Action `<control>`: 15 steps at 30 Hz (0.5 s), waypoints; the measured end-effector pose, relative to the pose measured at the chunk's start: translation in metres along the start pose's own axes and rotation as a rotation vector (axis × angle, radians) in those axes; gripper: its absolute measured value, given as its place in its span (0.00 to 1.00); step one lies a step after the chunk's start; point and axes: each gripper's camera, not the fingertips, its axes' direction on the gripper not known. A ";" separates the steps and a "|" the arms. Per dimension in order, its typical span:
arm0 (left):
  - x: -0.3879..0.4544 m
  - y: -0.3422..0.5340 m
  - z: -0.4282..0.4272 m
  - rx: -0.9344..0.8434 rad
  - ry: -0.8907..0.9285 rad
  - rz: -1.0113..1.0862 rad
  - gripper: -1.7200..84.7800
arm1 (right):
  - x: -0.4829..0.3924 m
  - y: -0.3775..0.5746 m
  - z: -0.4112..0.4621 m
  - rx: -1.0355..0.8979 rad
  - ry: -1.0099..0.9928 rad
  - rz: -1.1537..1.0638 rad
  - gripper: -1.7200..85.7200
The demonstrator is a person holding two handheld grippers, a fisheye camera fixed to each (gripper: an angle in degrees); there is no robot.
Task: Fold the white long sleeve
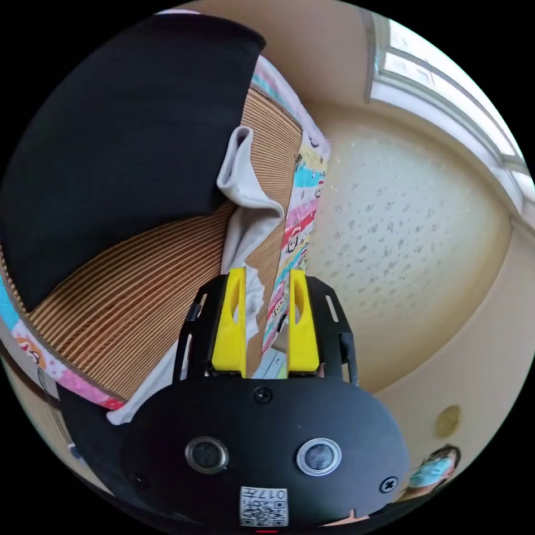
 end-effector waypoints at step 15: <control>-0.024 -0.081 0.068 0.267 -0.088 -0.125 0.10 | 0.037 0.005 0.008 -0.017 -0.198 0.172 0.02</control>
